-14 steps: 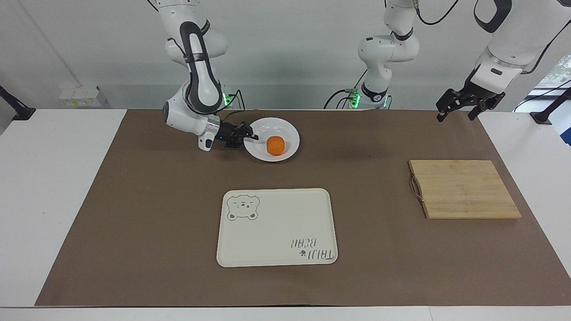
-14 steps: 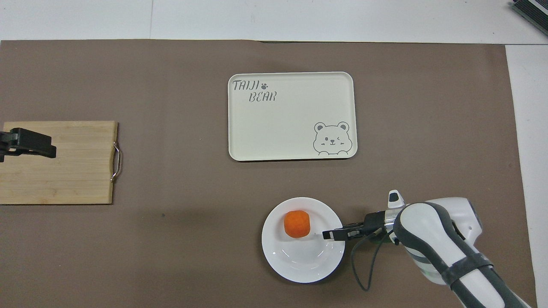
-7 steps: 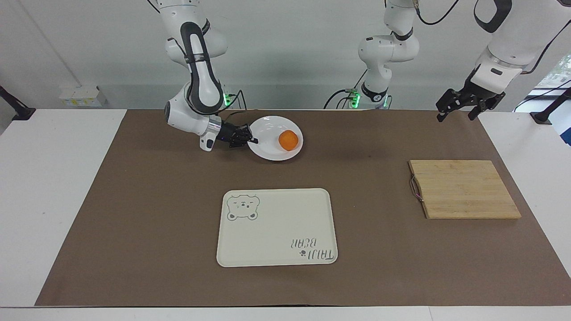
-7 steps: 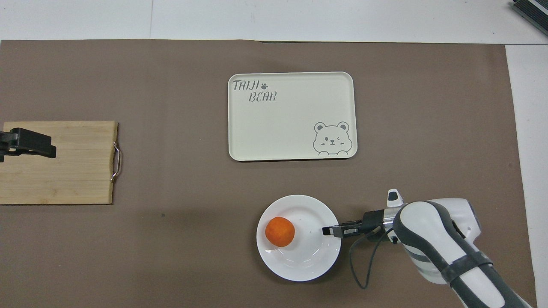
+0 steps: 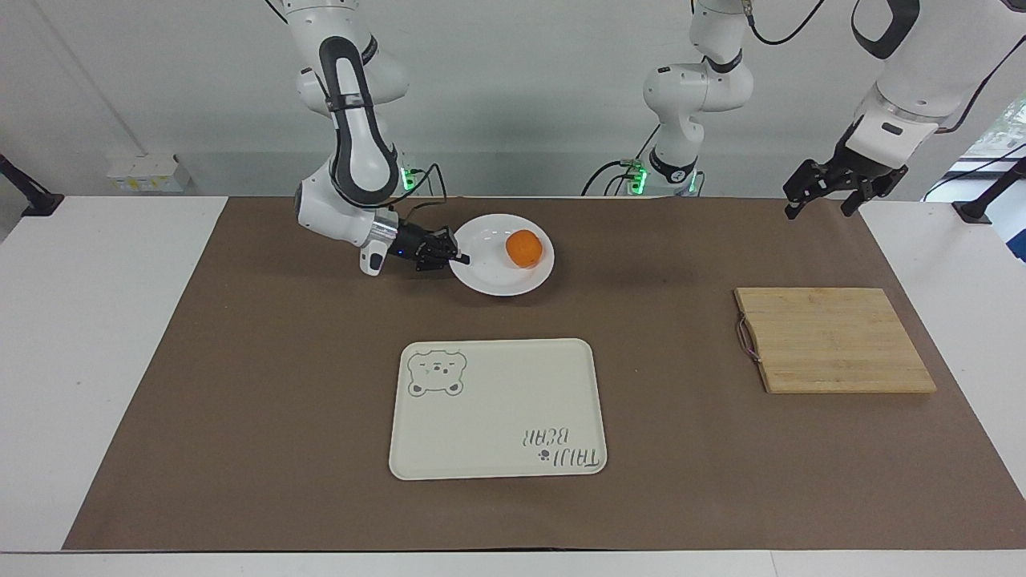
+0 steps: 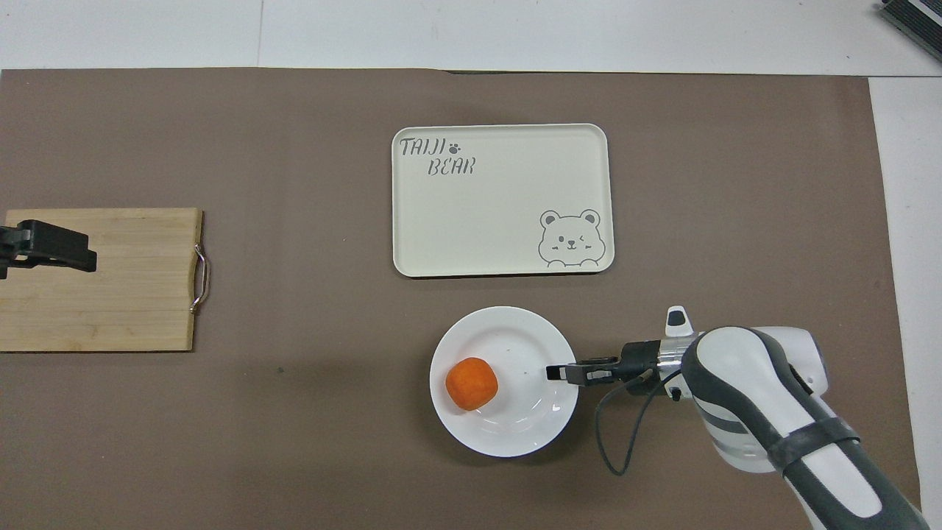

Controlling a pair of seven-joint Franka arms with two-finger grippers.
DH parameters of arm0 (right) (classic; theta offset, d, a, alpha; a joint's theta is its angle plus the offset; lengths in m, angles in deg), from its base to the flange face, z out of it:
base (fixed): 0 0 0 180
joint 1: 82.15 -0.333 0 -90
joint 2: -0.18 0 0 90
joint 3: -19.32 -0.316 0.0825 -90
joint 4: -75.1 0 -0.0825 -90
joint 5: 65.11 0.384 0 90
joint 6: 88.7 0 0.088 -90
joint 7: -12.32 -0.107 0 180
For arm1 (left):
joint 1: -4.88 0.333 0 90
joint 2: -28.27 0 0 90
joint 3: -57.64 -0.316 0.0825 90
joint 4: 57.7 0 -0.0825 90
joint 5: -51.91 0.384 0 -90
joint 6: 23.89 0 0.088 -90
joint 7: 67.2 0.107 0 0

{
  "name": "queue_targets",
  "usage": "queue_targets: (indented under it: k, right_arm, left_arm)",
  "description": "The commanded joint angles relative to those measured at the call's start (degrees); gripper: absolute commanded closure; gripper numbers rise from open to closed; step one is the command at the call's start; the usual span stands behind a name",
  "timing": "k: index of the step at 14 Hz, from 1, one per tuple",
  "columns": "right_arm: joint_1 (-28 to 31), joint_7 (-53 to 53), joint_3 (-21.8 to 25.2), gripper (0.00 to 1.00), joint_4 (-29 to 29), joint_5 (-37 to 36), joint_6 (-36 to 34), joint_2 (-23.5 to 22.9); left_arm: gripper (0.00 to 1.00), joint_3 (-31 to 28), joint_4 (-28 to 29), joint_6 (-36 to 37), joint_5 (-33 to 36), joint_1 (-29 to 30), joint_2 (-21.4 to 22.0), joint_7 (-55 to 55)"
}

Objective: Place orange and plate with both arms
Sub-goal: 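Slide the plate with the orange onto the bear tray using the right gripper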

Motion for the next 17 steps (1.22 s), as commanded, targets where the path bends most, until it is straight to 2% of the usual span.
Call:
queue_targets:
  k: [1, 4, 9, 15, 17]
  right_arm:
    - [1.4, 1.2, 0.0, 1.0, 4.9, 2.0, -1.7, -3.6]
    - [1.5, -2.0, 0.0, 1.0, 9.9, 2.0, -1.7, -6.4]
    - [1.0, -12.9, 0.3, 1.0, 22.4, 0.5, -0.9, -13.4]
    - [3.9, -16.3, 0.4, 1.0, 43.4, 0.3, -1.5, -28.8]
    - [4.7, -16.9, 0.3, 1.0, 46.6, 0.9, -1.2, -32.1]
  left_arm:
    - [0.0, 0.1, 0.9, -0.4, 0.8, 0.1, 0.9, -0.6]
    - [0.0, 0.1, 0.9, -0.4, 0.9, 0.1, 0.9, -0.6]
    - [0.0, 0.1, 0.9, -0.4, 0.8, 0.1, 0.9, -0.6]
    - [0.0, 0.1, 0.9, -0.4, 0.8, 0.1, 0.9, -0.6]
    - [0.0, 0.1, 0.9, -0.4, 0.8, 0.1, 0.9, -0.6]
